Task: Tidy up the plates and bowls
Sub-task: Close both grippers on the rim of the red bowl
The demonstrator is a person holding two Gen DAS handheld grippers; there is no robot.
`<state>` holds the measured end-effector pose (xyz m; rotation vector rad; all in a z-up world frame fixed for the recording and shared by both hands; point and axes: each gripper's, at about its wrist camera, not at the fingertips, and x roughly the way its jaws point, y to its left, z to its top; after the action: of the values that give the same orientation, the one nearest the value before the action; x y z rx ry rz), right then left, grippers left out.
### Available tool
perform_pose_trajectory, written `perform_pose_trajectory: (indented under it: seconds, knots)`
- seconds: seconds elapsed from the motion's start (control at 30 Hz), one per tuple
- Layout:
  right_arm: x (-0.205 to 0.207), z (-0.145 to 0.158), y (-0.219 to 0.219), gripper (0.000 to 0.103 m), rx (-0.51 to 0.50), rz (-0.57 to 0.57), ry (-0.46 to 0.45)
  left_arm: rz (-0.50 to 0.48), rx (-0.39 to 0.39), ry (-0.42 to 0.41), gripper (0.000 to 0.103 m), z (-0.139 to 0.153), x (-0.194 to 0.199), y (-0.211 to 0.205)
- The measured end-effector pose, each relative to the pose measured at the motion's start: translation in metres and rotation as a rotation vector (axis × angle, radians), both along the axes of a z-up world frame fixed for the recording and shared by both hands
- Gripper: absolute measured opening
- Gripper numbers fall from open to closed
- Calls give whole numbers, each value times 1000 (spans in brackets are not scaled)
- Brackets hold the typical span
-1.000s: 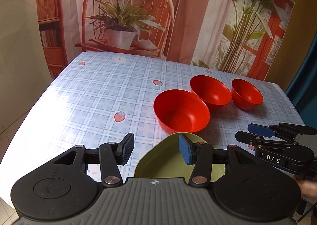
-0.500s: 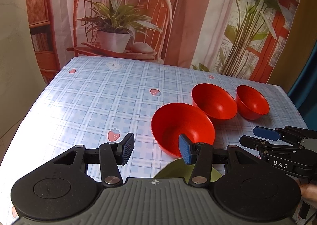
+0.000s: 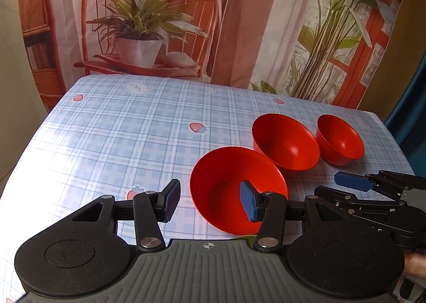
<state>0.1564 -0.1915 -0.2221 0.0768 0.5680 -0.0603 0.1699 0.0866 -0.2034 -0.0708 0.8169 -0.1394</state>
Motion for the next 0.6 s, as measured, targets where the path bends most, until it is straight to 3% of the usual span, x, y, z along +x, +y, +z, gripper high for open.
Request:
perform_pose_trajectory:
  seconds: [0.6]
  knots:
    - [19, -4, 2, 45, 28, 3, 13, 4, -64, 41, 52, -16, 19, 13]
